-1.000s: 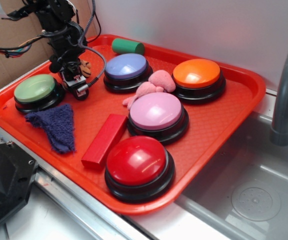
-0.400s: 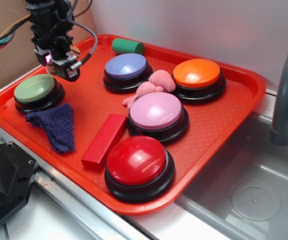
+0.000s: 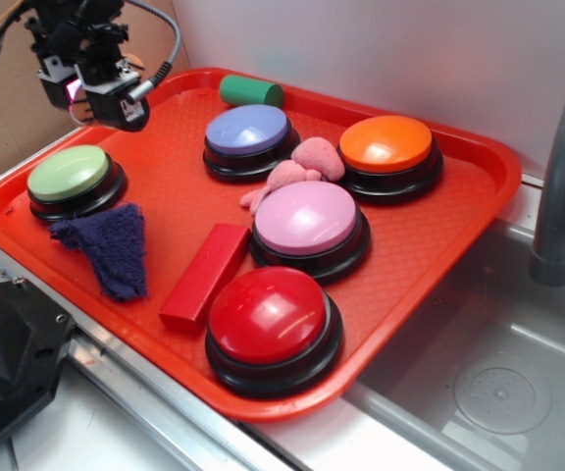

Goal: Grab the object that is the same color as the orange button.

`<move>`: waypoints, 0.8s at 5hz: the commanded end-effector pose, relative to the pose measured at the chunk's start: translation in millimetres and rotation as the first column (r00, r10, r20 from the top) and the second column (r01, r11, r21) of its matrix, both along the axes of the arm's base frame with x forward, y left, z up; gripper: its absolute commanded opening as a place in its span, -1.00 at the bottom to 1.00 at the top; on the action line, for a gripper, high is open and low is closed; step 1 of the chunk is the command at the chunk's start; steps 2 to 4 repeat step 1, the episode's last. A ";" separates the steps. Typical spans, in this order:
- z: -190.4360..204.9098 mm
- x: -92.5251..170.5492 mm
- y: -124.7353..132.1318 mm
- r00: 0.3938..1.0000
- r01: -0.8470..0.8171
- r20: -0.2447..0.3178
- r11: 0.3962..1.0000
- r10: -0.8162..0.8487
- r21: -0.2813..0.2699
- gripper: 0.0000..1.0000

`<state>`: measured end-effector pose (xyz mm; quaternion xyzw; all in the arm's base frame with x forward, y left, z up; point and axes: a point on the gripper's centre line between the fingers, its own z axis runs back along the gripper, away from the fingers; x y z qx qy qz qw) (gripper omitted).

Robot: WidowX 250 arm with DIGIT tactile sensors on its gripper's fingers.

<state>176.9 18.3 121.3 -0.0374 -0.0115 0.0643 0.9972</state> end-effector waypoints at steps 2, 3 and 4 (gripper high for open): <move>10.7 -0.2 -15.0 0.997 0.058 -0.053 0.995 -0.054 0.084 -1.00; 10.7 -0.2 -15.0 0.997 0.058 -0.053 0.995 -0.054 0.084 -1.00; 10.7 -0.2 -15.0 0.997 0.058 -0.053 0.995 -0.054 0.084 -1.00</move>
